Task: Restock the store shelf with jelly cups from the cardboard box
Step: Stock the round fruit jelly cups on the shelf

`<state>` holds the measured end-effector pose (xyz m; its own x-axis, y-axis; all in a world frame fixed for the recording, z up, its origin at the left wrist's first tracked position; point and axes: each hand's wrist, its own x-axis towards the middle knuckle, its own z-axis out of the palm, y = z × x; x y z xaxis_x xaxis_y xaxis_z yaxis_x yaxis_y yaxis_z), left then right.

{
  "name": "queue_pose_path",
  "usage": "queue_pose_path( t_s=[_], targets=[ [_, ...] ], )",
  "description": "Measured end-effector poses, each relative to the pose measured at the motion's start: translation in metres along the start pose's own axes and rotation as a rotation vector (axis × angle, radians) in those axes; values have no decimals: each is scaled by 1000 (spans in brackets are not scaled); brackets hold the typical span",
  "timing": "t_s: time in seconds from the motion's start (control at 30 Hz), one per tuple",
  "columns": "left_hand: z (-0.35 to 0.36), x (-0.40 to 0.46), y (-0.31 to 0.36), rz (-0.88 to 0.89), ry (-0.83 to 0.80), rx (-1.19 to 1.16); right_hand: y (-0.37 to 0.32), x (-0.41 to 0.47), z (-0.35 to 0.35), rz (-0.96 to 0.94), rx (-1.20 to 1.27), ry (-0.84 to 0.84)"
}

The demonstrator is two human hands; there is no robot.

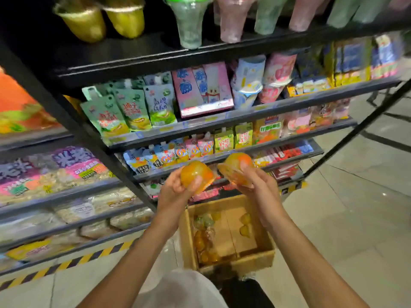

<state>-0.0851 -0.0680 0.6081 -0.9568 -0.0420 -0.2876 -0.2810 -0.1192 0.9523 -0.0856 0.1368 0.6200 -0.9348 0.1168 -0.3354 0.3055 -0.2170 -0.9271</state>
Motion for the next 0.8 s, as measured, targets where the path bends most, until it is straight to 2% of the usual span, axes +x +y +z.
queue_pose_path(
  t_s=[0.23, 0.43, 0.8],
  targets=[
    [-10, -12, 80, 226, 67, 54, -65, 7, 27, -158, -33, -201],
    [-7, -30, 144, 439, 187, 50, -132, 14, 42, -289, -77, -381],
    [-23, -2, 255, 706, 399, 187, -255, 44, 120, -577, -164, -516]
  ],
)
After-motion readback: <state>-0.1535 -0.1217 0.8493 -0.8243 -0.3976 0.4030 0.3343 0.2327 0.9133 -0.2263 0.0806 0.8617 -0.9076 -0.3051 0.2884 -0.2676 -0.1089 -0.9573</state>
